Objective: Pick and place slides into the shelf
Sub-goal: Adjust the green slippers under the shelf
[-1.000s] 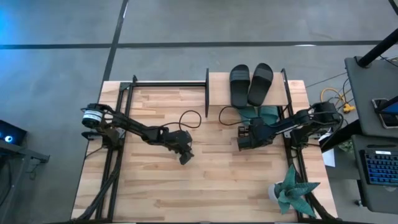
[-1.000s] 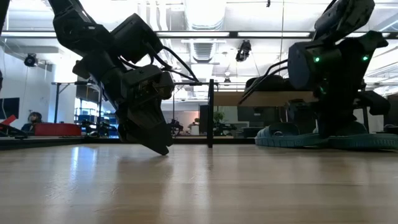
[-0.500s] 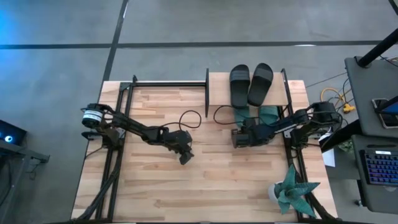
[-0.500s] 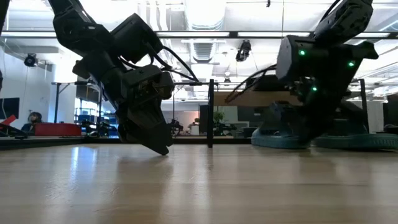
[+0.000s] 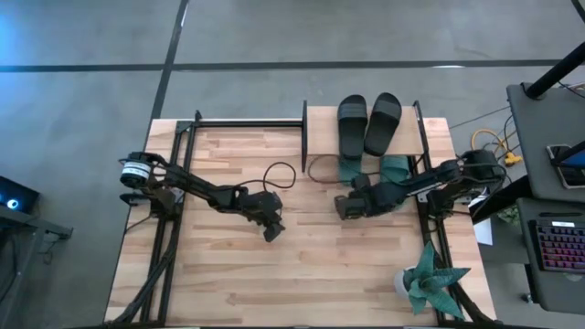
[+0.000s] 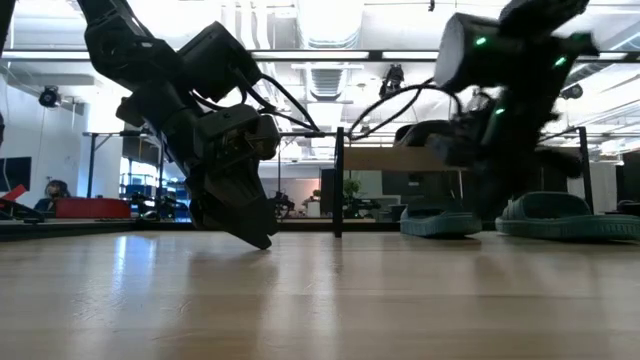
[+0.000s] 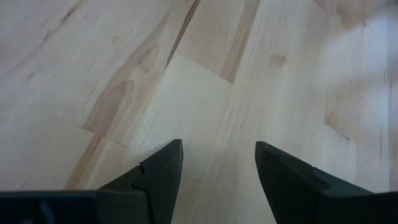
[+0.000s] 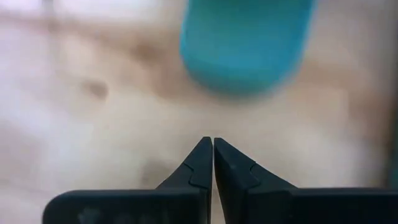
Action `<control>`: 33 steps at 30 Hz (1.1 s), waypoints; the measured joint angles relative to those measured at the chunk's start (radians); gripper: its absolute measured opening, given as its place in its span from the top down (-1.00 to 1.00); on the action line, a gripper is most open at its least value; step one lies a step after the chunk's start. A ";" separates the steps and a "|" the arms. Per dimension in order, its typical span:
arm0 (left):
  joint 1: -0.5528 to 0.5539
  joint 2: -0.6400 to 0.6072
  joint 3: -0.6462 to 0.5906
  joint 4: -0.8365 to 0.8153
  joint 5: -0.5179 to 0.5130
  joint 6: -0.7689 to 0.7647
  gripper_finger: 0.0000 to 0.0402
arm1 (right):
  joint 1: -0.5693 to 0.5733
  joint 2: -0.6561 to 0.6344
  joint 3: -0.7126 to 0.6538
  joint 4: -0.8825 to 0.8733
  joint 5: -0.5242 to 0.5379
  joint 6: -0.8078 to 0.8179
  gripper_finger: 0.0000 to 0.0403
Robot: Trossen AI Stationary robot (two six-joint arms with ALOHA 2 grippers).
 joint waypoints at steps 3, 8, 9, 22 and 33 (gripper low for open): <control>0.000 0.000 0.000 0.000 0.000 0.000 0.05 | 0.030 -0.015 0.008 -0.142 -0.111 0.137 0.96; 0.000 0.000 0.000 0.000 0.000 0.001 0.05 | 0.072 -0.030 0.000 -0.323 -0.274 0.234 0.96; 0.000 0.000 -0.001 0.001 0.000 0.001 0.05 | 0.077 -0.032 -0.003 -0.346 -0.305 0.233 0.96; 0.000 0.000 -0.001 0.000 0.000 0.001 0.05 | 0.125 -0.043 -0.155 -0.376 -0.469 0.293 0.96; -0.001 0.000 -0.002 0.000 -0.001 0.001 0.05 | 0.077 -0.034 -0.184 -0.422 -0.329 0.381 0.96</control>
